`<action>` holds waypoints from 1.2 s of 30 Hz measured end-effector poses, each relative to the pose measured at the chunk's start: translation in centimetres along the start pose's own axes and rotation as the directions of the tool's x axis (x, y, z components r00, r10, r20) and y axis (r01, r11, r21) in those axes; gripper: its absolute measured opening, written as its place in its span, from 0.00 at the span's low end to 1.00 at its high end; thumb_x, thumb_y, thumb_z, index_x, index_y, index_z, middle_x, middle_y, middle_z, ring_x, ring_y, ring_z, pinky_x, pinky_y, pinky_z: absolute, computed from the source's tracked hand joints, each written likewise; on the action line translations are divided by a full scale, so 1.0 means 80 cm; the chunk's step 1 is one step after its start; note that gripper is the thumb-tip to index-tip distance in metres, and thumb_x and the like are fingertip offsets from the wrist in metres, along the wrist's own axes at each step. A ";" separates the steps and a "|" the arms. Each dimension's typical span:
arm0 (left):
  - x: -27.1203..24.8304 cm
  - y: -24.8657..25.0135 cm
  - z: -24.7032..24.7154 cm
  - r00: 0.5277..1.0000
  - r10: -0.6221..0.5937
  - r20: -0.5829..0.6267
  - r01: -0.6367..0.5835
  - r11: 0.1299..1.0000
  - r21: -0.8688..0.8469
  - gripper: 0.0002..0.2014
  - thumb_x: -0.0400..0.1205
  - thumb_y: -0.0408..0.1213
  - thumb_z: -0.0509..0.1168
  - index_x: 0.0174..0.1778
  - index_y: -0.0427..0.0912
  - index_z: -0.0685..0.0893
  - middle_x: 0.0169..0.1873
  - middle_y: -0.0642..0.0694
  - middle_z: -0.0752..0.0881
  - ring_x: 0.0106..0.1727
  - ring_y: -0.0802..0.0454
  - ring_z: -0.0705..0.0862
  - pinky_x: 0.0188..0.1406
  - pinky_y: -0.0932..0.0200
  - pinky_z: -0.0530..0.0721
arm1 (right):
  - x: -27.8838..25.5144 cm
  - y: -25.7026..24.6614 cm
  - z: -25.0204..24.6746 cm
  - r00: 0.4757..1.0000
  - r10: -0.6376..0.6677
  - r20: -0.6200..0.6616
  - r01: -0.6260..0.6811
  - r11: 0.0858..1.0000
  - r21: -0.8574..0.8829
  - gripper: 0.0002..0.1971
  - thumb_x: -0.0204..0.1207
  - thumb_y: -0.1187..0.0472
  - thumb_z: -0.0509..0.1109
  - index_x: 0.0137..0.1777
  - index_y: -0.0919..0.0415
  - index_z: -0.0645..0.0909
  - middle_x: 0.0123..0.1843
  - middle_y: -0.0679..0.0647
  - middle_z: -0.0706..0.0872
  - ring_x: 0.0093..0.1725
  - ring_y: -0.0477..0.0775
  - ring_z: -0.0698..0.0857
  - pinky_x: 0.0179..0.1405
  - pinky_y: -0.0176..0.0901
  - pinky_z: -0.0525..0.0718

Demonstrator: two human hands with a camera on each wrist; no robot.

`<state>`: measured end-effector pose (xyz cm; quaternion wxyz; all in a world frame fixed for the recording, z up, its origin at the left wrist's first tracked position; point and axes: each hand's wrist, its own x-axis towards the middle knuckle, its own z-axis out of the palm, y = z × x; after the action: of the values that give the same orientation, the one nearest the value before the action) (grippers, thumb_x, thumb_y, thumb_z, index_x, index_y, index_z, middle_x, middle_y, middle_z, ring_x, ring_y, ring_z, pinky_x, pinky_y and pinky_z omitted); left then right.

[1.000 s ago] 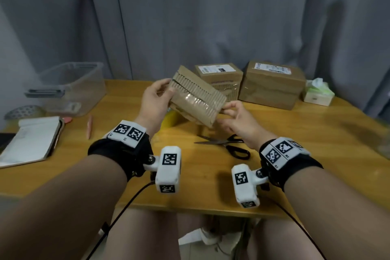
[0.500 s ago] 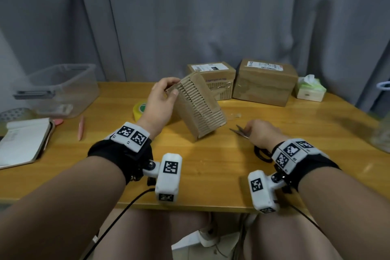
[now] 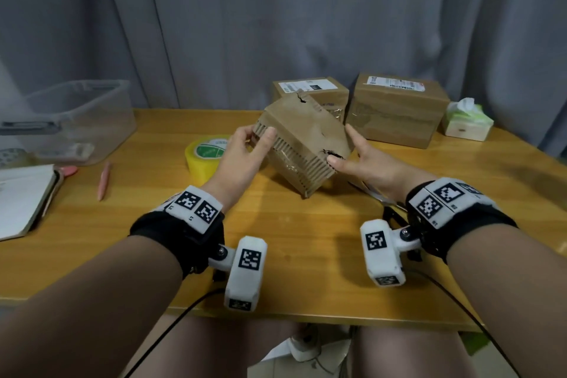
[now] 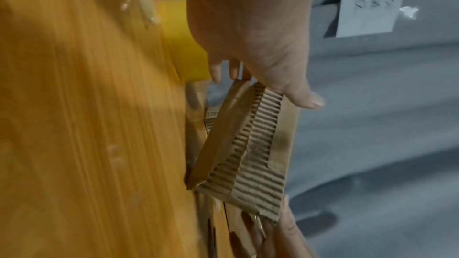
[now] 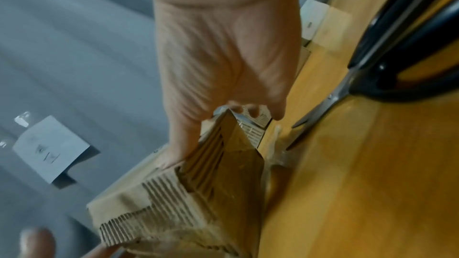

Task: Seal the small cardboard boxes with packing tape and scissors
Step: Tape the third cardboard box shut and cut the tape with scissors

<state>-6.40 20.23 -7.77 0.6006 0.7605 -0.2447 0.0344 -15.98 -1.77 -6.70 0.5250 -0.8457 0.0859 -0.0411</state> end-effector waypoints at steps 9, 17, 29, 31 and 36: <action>0.006 0.010 0.038 0.976 -0.210 0.062 0.215 0.971 -0.100 0.32 0.80 0.50 0.67 0.76 0.40 0.63 0.59 0.51 0.80 0.61 0.54 0.80 0.46 0.72 0.74 | -0.009 -0.017 -0.006 0.971 -0.106 -0.212 0.048 0.964 -0.263 0.28 0.78 0.44 0.67 0.75 0.51 0.66 0.66 0.47 0.72 0.62 0.45 0.72 0.50 0.32 0.73; 0.006 0.013 0.034 0.995 0.009 0.097 -0.030 0.977 0.210 0.14 0.85 0.40 0.62 0.65 0.43 0.80 0.59 0.47 0.75 0.62 0.51 0.77 0.68 0.59 0.73 | 0.003 -0.033 0.012 0.993 -0.030 -0.118 -0.041 0.833 -0.551 0.26 0.84 0.44 0.57 0.82 0.46 0.63 0.82 0.53 0.67 0.79 0.58 0.66 0.72 0.45 0.67; 0.007 0.062 0.000 0.788 0.015 0.616 -0.428 0.732 0.530 0.16 0.85 0.37 0.55 0.55 0.58 0.86 0.58 0.49 0.66 0.62 0.53 0.63 0.68 0.58 0.61 | 0.006 -0.041 0.029 0.988 0.006 -0.155 -0.095 0.816 -0.570 0.21 0.85 0.47 0.52 0.77 0.49 0.66 0.70 0.59 0.78 0.63 0.60 0.78 0.54 0.47 0.77; 0.009 0.066 0.002 0.796 0.039 0.604 -0.426 0.746 0.513 0.12 0.83 0.35 0.56 0.53 0.55 0.82 0.55 0.48 0.65 0.60 0.52 0.65 0.66 0.56 0.65 | 0.004 -0.042 0.031 0.987 0.027 -0.157 -0.108 0.833 -0.542 0.20 0.86 0.48 0.50 0.76 0.48 0.65 0.68 0.59 0.78 0.56 0.58 0.77 0.45 0.47 0.76; 0.009 0.059 -0.010 0.902 0.032 0.430 -0.138 0.966 0.219 0.10 0.80 0.26 0.55 0.44 0.47 0.75 0.54 0.45 0.68 0.53 0.52 0.74 0.46 0.64 0.81 | 0.005 -0.040 0.033 0.987 0.033 -0.160 -0.114 0.841 -0.529 0.20 0.86 0.47 0.48 0.75 0.48 0.64 0.67 0.59 0.78 0.56 0.59 0.79 0.46 0.49 0.79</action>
<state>-7.56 19.98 -3.09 0.4331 0.8062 -0.3961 -0.0751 -14.83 1.88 -4.99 0.2612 -0.9495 0.1643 -0.0564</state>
